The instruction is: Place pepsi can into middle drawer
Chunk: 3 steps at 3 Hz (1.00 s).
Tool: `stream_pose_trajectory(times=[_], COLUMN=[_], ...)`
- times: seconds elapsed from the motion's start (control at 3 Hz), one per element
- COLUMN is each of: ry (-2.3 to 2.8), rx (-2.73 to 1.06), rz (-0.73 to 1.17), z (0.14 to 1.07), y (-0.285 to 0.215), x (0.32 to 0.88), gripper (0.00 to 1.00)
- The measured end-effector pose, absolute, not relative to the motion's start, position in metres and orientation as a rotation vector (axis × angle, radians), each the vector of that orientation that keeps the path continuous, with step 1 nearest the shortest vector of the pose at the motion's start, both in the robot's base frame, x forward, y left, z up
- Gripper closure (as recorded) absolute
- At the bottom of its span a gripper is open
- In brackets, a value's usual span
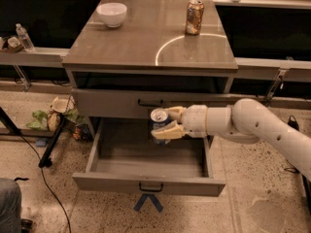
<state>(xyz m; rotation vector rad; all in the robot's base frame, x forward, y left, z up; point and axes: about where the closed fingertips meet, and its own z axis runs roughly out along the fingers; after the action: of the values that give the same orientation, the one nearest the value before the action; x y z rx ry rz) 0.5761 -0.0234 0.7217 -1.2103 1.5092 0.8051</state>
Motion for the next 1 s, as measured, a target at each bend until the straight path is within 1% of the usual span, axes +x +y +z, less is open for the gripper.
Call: stream_pose_trajectory(times=[0.33,1.0], ry=[1.513,1.501], rx=[-1.201,-1.209], rz=[0.811,0.782], z=[0.708,0.602], y=[-0.021,-0.011], x=[0.577,0.601], gripper=[1.00,1.00])
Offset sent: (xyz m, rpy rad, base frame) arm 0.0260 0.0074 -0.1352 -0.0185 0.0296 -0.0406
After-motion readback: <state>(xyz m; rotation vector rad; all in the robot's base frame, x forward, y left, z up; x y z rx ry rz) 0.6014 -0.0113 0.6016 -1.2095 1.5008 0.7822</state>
